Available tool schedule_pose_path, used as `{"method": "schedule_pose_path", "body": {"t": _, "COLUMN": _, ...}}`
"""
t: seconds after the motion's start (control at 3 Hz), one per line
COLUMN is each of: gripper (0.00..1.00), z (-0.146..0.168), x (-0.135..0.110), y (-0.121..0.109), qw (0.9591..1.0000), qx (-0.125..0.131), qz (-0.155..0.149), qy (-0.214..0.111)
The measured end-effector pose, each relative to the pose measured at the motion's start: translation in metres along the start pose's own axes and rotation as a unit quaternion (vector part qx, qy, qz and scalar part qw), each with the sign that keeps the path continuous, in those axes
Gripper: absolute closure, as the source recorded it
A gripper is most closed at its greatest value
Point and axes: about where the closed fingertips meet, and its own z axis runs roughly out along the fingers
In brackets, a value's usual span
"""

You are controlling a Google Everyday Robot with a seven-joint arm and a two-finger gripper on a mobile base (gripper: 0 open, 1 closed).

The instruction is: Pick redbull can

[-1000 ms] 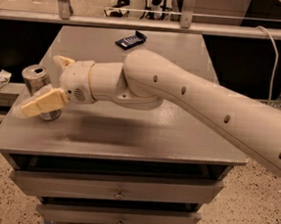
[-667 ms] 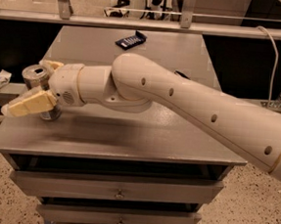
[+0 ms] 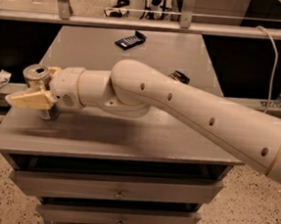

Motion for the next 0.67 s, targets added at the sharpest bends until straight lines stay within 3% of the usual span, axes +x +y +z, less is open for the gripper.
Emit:
{"method": "schedule_pose_path", "body": {"t": 0.33, "gripper": 0.92, "z": 0.0, "x": -0.001, "y": 0.0, "qw": 1.0, "qx": 0.0, "qz": 0.0, "qy": 0.0}}
{"method": "schedule_pose_path", "body": {"t": 0.67, "gripper": 1.0, "z": -0.042, "x": -0.017, "y": -0.027, "qw": 0.9994, "qx": 0.031, "qz": -0.013, "qy": -0.013}}
